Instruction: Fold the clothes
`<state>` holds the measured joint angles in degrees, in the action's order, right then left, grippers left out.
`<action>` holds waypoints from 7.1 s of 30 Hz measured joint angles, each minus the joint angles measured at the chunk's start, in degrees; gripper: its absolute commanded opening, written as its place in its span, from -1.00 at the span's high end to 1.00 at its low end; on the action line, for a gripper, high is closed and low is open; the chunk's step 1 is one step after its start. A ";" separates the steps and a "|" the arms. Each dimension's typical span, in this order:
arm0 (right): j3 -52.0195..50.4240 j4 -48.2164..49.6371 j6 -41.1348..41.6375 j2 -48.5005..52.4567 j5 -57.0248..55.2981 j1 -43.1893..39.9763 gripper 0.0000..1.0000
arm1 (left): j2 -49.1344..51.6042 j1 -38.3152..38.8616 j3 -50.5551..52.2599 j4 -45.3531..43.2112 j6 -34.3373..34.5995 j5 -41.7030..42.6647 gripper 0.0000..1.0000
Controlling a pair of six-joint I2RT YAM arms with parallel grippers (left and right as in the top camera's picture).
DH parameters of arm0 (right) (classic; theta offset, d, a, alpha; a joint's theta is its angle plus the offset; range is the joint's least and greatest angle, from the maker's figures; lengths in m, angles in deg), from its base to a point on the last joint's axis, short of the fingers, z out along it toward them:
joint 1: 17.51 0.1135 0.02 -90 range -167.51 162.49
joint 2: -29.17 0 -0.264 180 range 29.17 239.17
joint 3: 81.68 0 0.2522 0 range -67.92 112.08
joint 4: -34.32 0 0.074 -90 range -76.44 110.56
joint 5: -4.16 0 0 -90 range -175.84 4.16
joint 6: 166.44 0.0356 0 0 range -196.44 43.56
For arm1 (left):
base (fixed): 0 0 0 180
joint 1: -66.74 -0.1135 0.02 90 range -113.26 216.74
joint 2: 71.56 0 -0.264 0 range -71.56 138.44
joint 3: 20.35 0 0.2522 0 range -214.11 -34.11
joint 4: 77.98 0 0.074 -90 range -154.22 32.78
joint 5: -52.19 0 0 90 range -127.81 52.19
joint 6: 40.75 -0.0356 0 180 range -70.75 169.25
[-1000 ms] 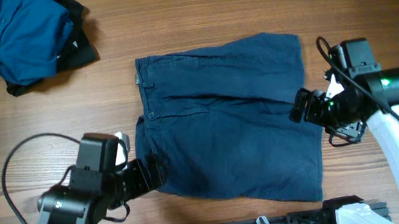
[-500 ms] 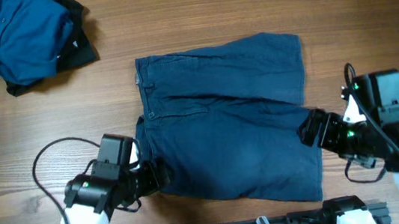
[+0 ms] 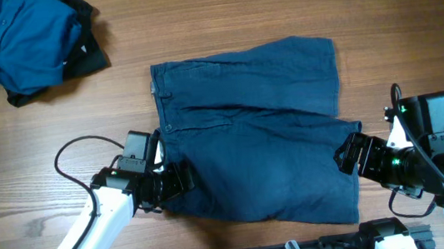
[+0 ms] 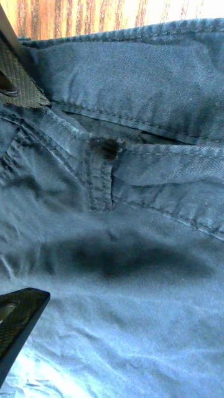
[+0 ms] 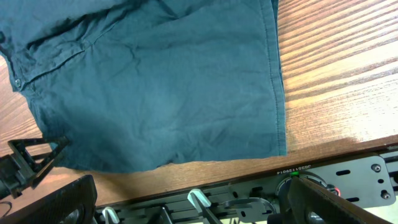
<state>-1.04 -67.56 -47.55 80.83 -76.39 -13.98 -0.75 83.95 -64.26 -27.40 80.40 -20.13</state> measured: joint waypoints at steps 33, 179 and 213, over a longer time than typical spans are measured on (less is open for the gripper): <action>0.00 0.44 -1.07 0.00 0.00 0.02 -0.99 | 1.84 0.00 -3.93 9.07 -0.04 -2.19 -0.75; -31.17 24.30 28.02 15.96 -1.27 0.00 -0.99 | 11.39 -3.65 -3.98 5.33 -12.72 18.91 0.92; -36.09 33.14 35.28 24.24 -1.36 0.00 -0.99 | 11.39 -3.65 -3.98 5.38 -12.92 18.91 0.92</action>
<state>-37.13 -34.42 -12.28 105.07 -77.74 -13.98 10.64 80.30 -68.24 -22.02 67.49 -1.23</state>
